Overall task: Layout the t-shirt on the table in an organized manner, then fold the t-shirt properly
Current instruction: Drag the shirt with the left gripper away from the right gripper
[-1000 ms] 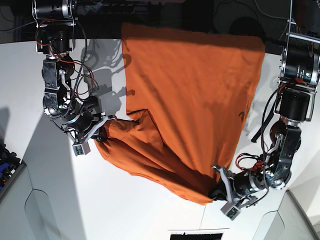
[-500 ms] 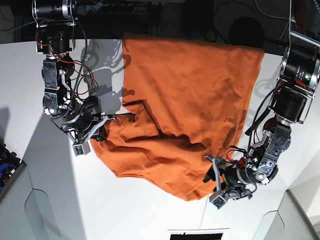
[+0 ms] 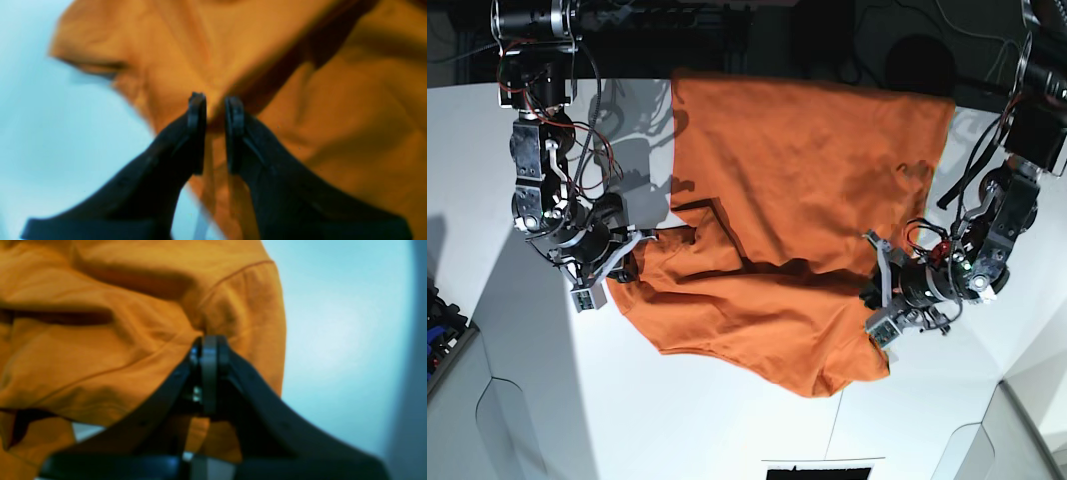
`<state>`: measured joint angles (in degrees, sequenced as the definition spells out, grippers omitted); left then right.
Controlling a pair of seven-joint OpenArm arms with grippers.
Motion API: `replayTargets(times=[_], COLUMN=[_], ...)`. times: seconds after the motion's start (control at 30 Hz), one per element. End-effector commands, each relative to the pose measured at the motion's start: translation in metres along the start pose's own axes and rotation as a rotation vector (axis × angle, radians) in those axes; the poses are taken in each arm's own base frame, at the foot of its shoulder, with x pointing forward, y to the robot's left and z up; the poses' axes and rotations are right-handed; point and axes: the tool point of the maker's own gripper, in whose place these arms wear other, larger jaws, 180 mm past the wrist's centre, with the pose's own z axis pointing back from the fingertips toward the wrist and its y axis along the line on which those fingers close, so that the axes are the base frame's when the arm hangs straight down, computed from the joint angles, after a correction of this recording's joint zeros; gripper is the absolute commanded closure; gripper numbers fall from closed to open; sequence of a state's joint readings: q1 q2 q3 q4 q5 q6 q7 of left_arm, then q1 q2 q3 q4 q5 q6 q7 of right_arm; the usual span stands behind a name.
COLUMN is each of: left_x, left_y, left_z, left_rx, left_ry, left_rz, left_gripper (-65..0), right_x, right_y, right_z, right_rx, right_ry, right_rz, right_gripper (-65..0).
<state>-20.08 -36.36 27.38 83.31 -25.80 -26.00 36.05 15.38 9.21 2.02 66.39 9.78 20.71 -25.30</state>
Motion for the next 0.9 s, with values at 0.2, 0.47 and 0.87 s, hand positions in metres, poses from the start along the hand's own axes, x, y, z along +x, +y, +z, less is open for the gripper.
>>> replayTargets(times=[0.2,0.47,0.87], left_x=[-0.030,-0.082,-0.104], left_y=[0.015,-0.055,-0.019], left_z=[0.026,0.025,-0.027], left_rx=[0.045,-0.156,-0.060], left_ry=[0.022,0.075,0.169], left_rz=[0.069,0.071,0.164], left_gripper=[-10.3,-9.9,-5.4], right_x=[-0.011,-0.011,-0.021], right_y=[-0.011,-0.011,-0.038], right_z=[0.002,0.002,0.016], right_rx=[-0.039,-0.039,-0.071], right_ry=[0.068,0.068,0.140], right_rz=[0.022,0.022,0.023], right_gripper=[0.0,0.0,0.0])
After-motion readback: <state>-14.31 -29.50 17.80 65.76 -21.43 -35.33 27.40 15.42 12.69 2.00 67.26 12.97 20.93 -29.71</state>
